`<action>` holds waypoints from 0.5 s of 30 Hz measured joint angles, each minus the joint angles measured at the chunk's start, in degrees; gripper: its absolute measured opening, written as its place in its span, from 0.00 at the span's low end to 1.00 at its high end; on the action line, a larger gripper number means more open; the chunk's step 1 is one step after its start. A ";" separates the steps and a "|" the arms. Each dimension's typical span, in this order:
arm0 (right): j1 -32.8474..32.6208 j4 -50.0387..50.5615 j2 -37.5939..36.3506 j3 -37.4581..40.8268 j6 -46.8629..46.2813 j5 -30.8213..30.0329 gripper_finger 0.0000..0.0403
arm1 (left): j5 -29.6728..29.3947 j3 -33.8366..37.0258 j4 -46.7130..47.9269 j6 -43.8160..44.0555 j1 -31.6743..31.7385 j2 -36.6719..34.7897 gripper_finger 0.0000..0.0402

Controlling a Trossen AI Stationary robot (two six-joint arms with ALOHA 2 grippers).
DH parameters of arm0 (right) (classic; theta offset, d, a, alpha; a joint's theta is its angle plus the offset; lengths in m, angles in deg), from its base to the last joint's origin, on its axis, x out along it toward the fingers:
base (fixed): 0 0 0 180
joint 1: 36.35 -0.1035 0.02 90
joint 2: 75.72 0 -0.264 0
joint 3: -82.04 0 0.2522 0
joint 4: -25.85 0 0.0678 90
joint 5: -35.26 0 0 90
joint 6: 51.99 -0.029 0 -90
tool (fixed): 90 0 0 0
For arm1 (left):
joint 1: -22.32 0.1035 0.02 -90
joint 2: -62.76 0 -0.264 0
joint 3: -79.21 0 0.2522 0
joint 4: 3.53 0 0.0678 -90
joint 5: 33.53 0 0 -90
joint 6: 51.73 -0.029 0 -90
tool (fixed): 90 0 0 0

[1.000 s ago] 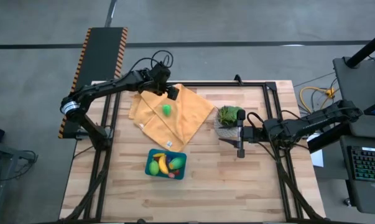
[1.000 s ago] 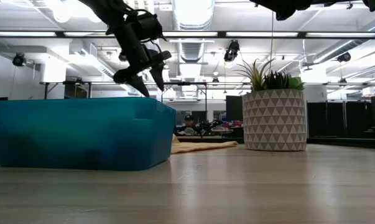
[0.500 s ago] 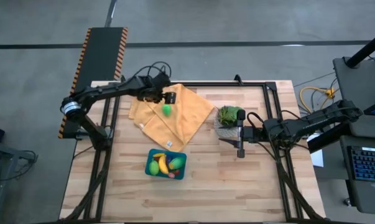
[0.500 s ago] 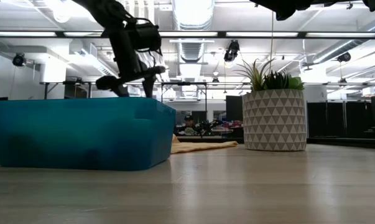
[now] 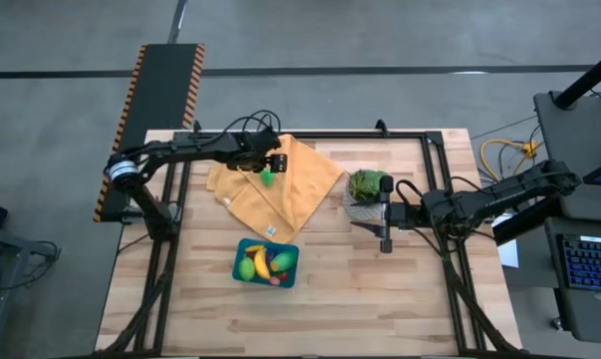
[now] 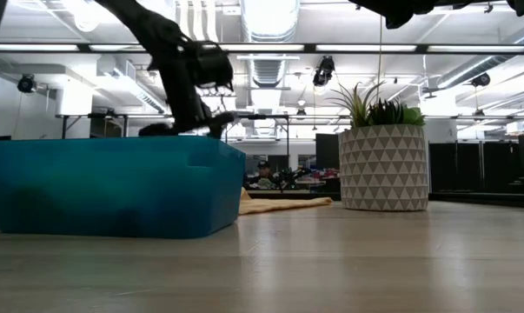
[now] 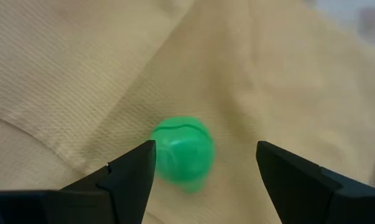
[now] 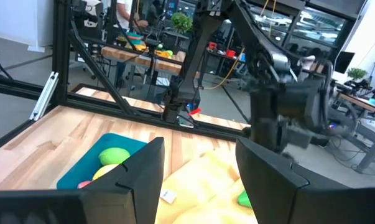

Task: Pick and placing Produce into tupperware
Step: Put the pear into the blue bin

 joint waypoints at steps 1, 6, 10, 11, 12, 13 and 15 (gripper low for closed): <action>0.01 0.00 -0.01 0.00 -0.01 0.00 0.48 | -0.07 0.00 0.00 -0.04 -0.02 0.96 0.65; 0.00 0.25 -0.01 0.00 -0.01 0.00 0.48 | -0.21 0.00 -0.14 -0.24 -0.04 4.72 0.65; 0.00 0.47 0.00 0.00 0.01 0.00 0.48 | 0.77 -0.05 0.19 -0.46 0.01 6.60 0.65; 0.00 0.48 -0.01 0.00 -0.01 0.00 0.48 | 0.74 -0.09 0.14 -0.45 0.01 6.79 0.65; 0.00 0.48 -0.01 0.00 0.01 0.00 0.48 | 0.74 -0.14 -0.07 -0.47 0.01 6.92 0.65; 0.00 0.50 0.00 0.00 0.01 0.00 0.48 | 0.74 -0.17 -0.13 -0.47 0.01 7.13 0.65; 0.00 0.50 -0.01 0.00 -0.01 0.00 0.48 | 0.74 -0.17 0.06 -0.49 0.01 7.48 0.65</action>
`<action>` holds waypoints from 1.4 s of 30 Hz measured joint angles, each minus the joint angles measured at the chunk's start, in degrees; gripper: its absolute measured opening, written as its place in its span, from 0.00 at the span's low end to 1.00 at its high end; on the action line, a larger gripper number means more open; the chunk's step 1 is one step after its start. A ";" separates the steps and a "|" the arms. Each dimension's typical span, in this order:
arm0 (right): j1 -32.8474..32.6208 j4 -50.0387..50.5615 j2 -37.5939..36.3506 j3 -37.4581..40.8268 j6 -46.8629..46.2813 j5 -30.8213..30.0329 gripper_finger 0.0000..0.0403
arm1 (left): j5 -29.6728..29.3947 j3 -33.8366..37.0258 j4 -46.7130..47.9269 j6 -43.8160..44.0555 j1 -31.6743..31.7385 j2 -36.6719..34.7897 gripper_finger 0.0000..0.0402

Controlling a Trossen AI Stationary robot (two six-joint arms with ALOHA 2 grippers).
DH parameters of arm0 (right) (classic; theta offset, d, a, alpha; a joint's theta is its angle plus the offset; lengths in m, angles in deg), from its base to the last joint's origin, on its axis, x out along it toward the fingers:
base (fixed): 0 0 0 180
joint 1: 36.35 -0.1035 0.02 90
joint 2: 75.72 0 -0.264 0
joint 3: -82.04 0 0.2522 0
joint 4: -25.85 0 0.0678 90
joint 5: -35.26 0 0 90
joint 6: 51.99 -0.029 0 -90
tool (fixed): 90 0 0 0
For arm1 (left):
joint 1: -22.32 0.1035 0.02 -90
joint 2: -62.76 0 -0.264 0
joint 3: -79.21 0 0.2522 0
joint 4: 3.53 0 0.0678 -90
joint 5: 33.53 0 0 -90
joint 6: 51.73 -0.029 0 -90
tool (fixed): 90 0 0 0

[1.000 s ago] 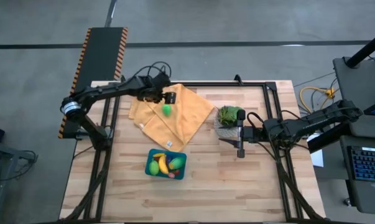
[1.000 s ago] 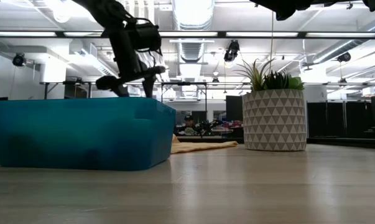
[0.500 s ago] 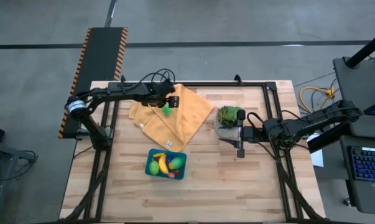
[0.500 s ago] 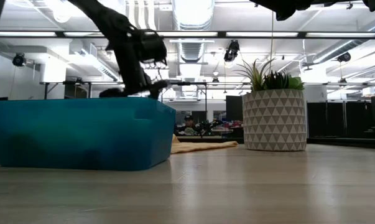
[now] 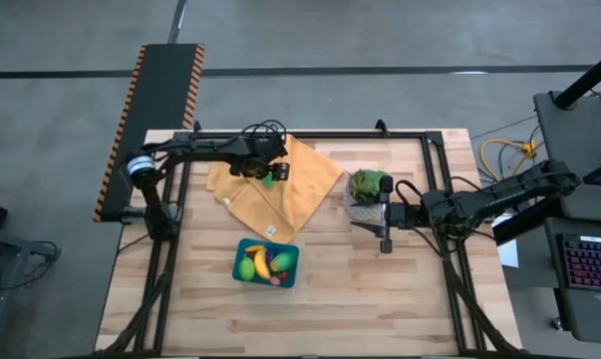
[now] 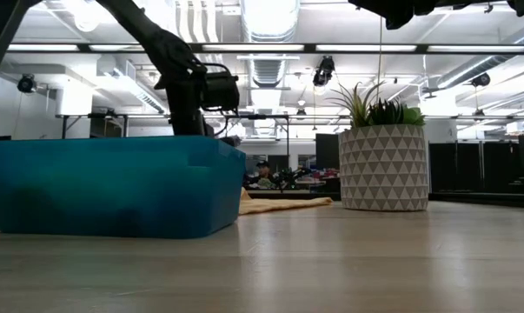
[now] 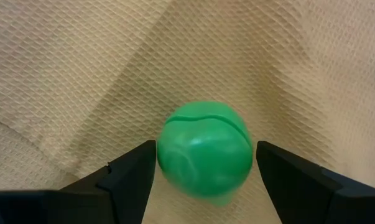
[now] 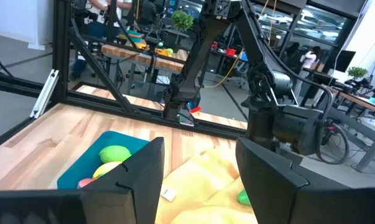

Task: Pick and placing Produce into tupperware
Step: Put the pear into the blue bin

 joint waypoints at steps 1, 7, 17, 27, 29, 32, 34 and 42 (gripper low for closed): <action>0.00 0.00 0.00 0.00 0.02 0.00 0.48 | 0.00 0.00 0.00 0.00 0.00 0.04 0.65; 0.00 0.17 0.01 0.00 0.00 0.00 0.48 | -0.96 0.00 0.13 -0.02 0.00 0.31 0.65; 0.00 0.33 0.00 0.00 0.00 0.00 0.48 | -0.96 0.00 0.26 -0.28 0.00 2.51 0.65; 0.00 0.35 0.00 0.00 0.02 0.00 0.48 | -1.75 0.00 1.06 -1.55 0.00 1.62 0.63; 0.00 0.35 0.02 0.00 0.02 0.00 0.48 | -2.41 0.00 0.99 -1.57 -0.02 1.62 0.60; 0.00 0.35 0.00 0.00 0.01 0.00 0.48 | -2.45 0.00 1.07 -1.60 0.00 1.60 0.57; 0.00 0.35 0.01 0.00 0.02 0.00 0.48 | -2.49 -0.11 1.19 -2.03 0.00 1.59 0.54; 0.00 0.35 0.00 0.00 0.02 0.00 0.48 | -3.17 -0.30 1.36 -4.67 0.00 1.59 0.51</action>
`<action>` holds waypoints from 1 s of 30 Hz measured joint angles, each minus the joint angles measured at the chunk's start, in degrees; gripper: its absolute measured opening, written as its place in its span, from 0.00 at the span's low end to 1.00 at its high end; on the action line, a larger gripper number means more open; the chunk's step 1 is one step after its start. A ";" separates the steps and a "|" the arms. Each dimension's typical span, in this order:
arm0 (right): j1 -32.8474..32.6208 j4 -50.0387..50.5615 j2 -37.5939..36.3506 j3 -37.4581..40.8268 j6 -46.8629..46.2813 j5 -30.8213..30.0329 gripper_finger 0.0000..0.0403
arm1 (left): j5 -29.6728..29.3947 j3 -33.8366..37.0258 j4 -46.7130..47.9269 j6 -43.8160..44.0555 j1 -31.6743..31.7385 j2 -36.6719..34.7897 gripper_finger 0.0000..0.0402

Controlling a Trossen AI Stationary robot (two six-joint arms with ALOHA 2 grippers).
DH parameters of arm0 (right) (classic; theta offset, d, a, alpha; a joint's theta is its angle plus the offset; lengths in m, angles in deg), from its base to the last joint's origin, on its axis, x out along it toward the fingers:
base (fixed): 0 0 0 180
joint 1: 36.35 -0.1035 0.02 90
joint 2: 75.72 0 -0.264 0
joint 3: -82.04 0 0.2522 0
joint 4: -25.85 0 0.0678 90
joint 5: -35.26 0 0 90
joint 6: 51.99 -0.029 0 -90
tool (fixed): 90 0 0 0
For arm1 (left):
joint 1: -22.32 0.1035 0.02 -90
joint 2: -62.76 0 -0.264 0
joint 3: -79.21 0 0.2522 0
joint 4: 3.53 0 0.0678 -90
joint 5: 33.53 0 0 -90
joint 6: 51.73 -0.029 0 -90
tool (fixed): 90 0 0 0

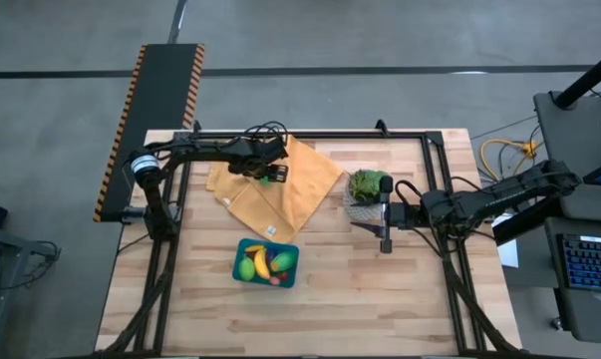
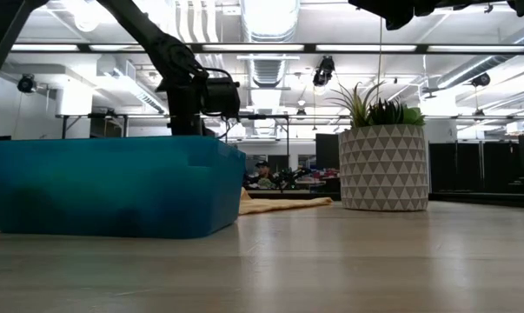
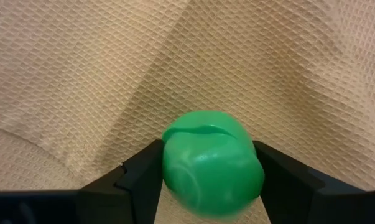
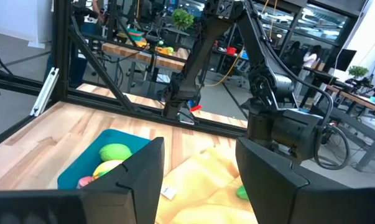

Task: Pick and placing Produce into tupperware
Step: Put the pear into the blue bin

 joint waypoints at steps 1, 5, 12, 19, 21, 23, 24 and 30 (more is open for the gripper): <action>0.00 0.00 0.02 0.00 0.00 0.00 0.48 | 0.03 -0.04 0.00 -0.20 -0.01 0.00 0.51; 0.00 0.00 0.00 0.00 0.00 0.00 0.48 | 0.79 -0.05 0.00 -0.43 -0.04 -0.06 0.51; 0.02 0.02 0.00 0.00 0.00 0.00 0.48 | 3.48 -0.34 0.14 -3.39 -0.40 -1.32 0.51; 0.00 0.04 0.00 0.00 0.00 0.00 0.48 | 3.80 -0.36 0.31 -4.87 -2.42 -6.11 0.51; 0.01 0.07 0.00 0.00 0.00 0.00 0.48 | 3.95 -0.34 0.33 -5.46 -3.85 -7.94 0.51; 0.00 0.09 0.00 0.00 0.00 0.00 0.48 | 3.93 -0.34 0.44 -5.10 -5.51 -9.90 0.51; 0.00 0.09 0.00 0.00 0.00 0.00 0.48 | 3.92 -0.34 0.43 -5.14 -6.50 -10.95 0.51; 0.01 0.15 0.00 0.00 -0.35 -0.01 0.48 | 3.38 -0.25 0.42 -4.78 -14.97 -17.74 0.51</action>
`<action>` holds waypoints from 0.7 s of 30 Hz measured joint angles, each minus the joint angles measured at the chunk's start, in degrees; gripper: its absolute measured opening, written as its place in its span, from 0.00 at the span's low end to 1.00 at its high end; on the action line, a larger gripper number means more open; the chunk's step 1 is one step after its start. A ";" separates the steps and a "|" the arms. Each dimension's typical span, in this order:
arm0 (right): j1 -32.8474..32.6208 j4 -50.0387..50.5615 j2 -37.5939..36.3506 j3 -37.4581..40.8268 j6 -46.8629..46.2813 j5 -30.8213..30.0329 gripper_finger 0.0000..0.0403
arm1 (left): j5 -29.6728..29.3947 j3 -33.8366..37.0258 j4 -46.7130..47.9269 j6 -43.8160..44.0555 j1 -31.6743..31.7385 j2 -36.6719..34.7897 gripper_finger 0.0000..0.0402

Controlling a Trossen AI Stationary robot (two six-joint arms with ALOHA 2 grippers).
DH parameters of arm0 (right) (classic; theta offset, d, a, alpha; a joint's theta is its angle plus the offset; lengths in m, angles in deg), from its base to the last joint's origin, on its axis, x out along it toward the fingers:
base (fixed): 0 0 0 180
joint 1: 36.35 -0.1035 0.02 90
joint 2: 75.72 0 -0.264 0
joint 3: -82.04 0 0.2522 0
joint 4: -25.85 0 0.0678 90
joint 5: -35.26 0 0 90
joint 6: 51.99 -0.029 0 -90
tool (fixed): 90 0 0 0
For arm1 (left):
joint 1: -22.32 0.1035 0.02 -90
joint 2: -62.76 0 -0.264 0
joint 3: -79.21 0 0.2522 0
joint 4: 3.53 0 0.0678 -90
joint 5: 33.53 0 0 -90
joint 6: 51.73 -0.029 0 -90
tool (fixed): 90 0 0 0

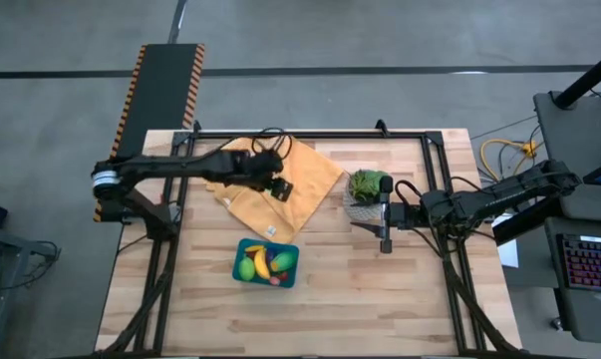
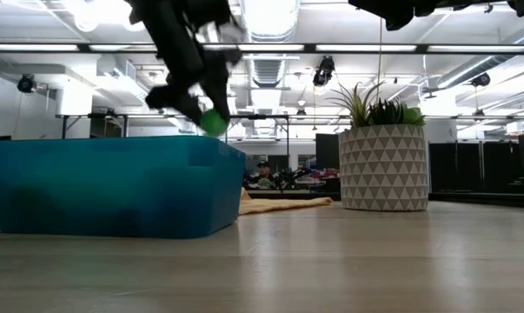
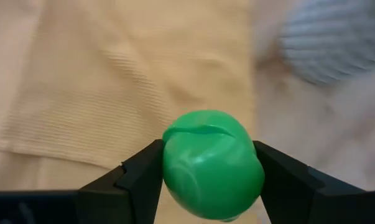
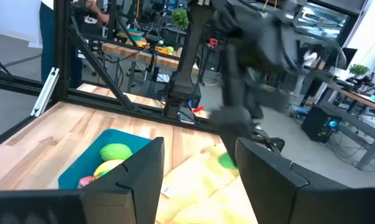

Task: Pick and placing Produce into tupperware
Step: Put the pear into the blue bin

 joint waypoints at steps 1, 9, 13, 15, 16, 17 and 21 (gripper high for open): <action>-0.01 0.00 0.02 0.00 -0.08 0.01 0.48 | -0.48 0.00 -0.10 0.30 -1.76 -0.92 0.51; 0.01 0.02 0.02 0.00 -0.13 0.01 0.48 | -5.41 0.00 -0.38 5.08 -17.64 -5.45 0.51; 0.00 -0.04 0.00 0.00 -0.72 0.01 0.48 | -7.05 0.00 -0.32 8.45 -24.81 -5.46 0.51; -0.01 -0.04 0.01 0.00 -0.74 0.01 0.48 | -7.83 0.00 -0.30 10.26 -27.73 -5.06 0.51; -0.01 -0.04 0.01 0.00 -0.78 0.01 0.48 | -7.92 0.00 -0.04 11.23 -28.99 -4.82 0.51; 0.00 -0.06 0.02 0.00 -1.03 0.01 0.48 | -8.20 0.00 0.40 12.59 -30.16 -4.55 0.51; 0.01 -0.09 0.02 0.00 -1.20 0.01 0.48 | -8.50 -0.04 4.27 17.59 -33.71 -3.38 0.51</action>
